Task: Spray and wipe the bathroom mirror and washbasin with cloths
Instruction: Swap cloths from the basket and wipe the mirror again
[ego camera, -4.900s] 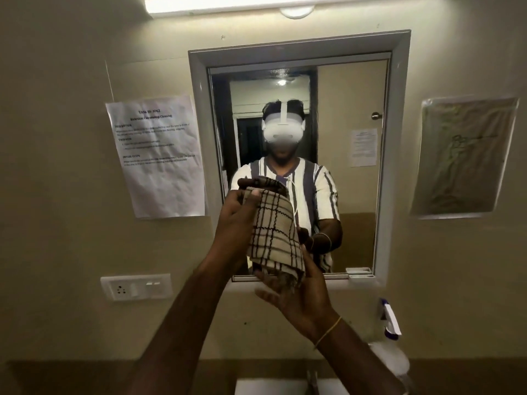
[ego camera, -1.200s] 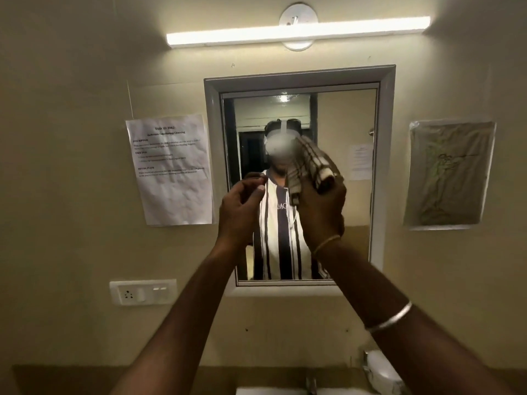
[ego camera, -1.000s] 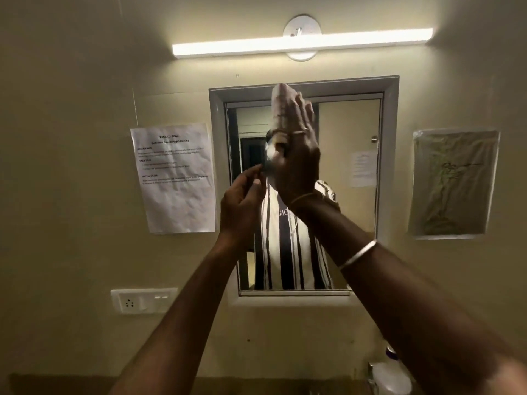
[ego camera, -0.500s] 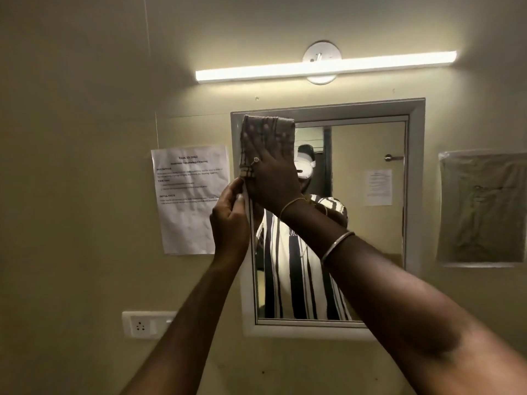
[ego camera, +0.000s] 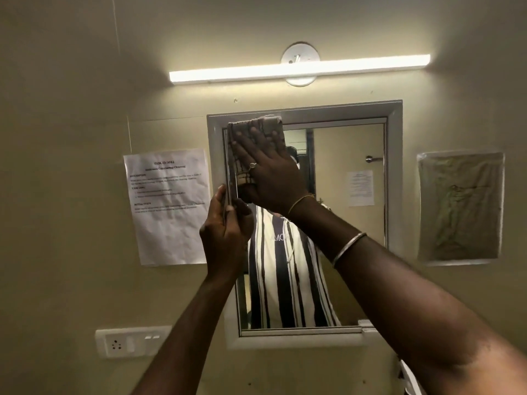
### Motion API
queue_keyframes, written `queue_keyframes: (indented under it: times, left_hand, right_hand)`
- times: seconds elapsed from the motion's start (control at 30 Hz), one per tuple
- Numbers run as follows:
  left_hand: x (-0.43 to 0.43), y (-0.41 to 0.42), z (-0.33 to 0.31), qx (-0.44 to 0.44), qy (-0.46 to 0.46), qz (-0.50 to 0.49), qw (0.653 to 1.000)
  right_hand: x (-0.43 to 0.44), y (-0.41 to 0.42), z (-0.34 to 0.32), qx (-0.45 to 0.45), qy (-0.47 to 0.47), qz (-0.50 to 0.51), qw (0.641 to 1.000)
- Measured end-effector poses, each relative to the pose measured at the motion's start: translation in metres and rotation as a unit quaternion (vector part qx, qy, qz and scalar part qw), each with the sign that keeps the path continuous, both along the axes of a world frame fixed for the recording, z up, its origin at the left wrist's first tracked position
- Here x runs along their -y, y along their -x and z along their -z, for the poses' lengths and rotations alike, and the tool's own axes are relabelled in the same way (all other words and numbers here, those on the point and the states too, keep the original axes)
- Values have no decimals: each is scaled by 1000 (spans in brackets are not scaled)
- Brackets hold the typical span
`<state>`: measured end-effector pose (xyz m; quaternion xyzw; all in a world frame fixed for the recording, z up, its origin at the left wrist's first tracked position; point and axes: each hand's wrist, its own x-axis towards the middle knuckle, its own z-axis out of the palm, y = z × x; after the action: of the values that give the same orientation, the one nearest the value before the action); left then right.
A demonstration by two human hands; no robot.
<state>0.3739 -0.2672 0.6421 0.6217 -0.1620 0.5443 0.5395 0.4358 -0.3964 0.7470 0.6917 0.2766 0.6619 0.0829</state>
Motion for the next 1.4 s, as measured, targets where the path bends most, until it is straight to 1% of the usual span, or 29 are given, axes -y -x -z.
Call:
queue_keyframes:
  times: [0.3, 0.43, 0.57, 0.77, 0.83, 1.0, 1.1, 1.13, 1.27, 1.4]
  left_hand:
    - [-2, -6, 7, 22, -19, -5, 1000]
    - [-4, -7, 10, 33, -28, -10, 999]
    - [-6, -6, 10, 45, -42, -2, 998]
    - [-17, -5, 10, 36, -59, 34, 997]
    - [-20, -6, 11, 26, -55, 58, 996]
    - [-23, -3, 11, 15, -29, 118, 993]
    - [-27, -6, 12, 15, -22, 171, 985]
    - [-27, -6, 12, 16, -24, 174, 984]
    - [-25, -1, 9, 31, -35, 129, 991]
    - [-26, -5, 11, 38, -43, 115, 992]
  right_hand:
    - [120, 6, 19, 2, -118, 19, 993]
    - [160, 13, 24, 22, -168, 36, 985]
    - [163, 13, 29, 34, -214, 40, 975]
    - [122, 7, 26, 42, -293, -6, 955]
    - [105, 5, 27, 36, -280, -8, 959]
    - [50, 2, 22, 5, -199, -42, 979]
    - [17, 3, 17, -16, -152, -47, 987]
    - [6, 4, 15, -22, -133, -50, 990]
    - [-30, 5, 4, -28, -39, -48, 998]
    - [-30, 4, -4, -36, 1, -54, 998]
